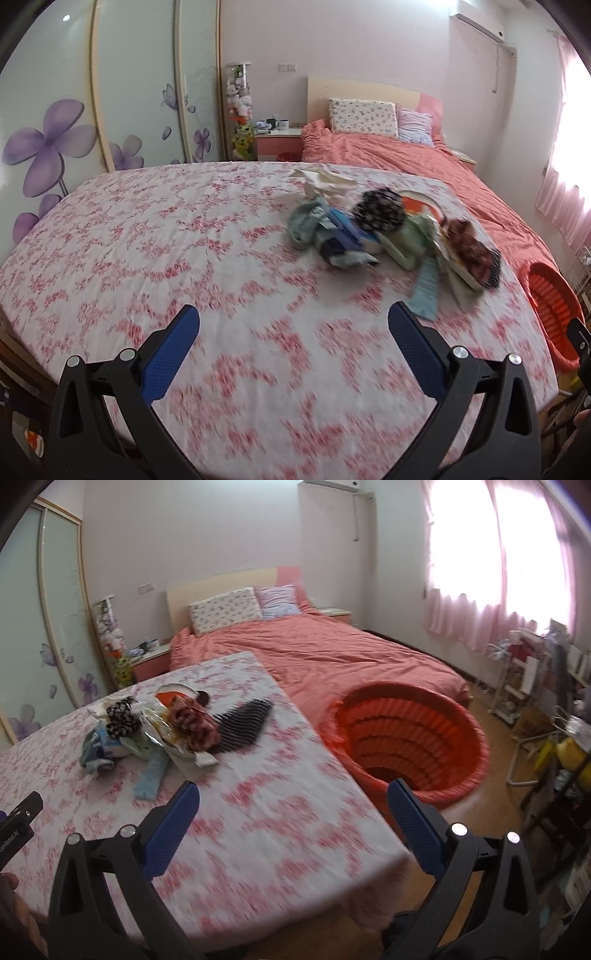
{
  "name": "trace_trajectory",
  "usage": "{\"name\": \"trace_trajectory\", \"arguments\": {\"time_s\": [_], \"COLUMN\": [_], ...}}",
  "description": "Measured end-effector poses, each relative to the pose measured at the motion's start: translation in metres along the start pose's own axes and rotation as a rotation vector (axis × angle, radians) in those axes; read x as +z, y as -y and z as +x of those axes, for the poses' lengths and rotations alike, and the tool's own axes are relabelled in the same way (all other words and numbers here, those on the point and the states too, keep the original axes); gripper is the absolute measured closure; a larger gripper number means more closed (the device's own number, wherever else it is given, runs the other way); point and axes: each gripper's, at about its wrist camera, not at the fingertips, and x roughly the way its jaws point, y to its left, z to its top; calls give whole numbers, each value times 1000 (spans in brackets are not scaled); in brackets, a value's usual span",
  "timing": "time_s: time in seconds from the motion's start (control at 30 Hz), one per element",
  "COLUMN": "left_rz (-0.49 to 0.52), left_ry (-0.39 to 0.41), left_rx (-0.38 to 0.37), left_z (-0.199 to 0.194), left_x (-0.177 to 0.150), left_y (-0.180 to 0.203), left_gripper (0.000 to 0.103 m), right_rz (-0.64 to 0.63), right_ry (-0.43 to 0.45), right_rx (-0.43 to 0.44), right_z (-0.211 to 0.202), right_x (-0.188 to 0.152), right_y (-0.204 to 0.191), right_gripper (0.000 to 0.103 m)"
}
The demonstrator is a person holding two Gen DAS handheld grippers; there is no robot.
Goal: Collect trash
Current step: 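Grasp the green sock with the left tool while the right tool grasps the plaid cloth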
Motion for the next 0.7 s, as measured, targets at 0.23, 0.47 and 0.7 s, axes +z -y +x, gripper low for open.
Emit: {"name": "trace_trajectory", "arguments": {"time_s": [0.23, 0.47, 0.7], "left_rz": [15, 16, 49], "left_ry": [-7, -42, -124], "left_rx": [-2, -46, -85], "left_z": [43, 91, 142], "left_x": [30, 54, 70], "left_y": [-16, -29, -25], "left_gripper": [2, 2, 14], "right_rz": [5, 0, -58], "right_ry": [-19, -98, -149], "right_rx": [149, 250, 266], "right_z": [52, 110, 145], "right_x": [35, 53, 57], "right_y": [-32, -63, -93], "right_gripper": [5, 26, 42]}}
